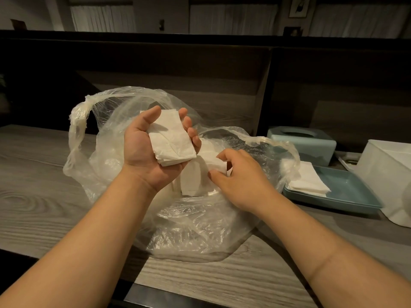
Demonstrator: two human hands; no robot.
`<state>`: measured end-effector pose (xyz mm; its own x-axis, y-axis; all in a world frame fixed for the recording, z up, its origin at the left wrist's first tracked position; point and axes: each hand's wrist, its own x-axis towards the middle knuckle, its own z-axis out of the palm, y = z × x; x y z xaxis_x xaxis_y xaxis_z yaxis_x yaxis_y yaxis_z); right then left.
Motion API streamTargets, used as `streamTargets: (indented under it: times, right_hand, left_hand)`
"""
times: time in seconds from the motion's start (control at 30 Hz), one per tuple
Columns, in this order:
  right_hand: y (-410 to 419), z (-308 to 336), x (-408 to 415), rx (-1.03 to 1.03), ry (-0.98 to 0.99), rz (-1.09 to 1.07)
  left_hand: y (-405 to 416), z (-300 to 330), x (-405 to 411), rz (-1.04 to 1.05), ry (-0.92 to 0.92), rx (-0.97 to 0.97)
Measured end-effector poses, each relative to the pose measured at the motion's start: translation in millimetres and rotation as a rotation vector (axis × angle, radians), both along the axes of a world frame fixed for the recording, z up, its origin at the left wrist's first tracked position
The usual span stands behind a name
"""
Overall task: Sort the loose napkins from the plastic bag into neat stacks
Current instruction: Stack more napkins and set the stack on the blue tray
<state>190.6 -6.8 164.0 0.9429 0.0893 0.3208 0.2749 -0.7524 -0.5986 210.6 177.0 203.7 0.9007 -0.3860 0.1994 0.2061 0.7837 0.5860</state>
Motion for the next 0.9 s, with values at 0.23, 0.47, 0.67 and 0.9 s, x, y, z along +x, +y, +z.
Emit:
streamTargets:
  times: [0.23,0.47,0.67,0.9]
  right_hand:
    - [2,5,-4,0.276,-0.002,0.033]
    - [-2,7,-4,0.408,0.205,0.025]
    - [-2,13,-7,0.687,0.138,0.083]
    - [-18,40,-20,1.087,0.292,0.347]
  left_hand:
    - [0,-1,1,-0.008,-0.005,-0.001]
    - [0,0,0,-0.005,0.002,-0.006]
    - [0,-1,1,0.000,0.026,0.007]
    - [-1,0,0,0.004,0.089,0.023]
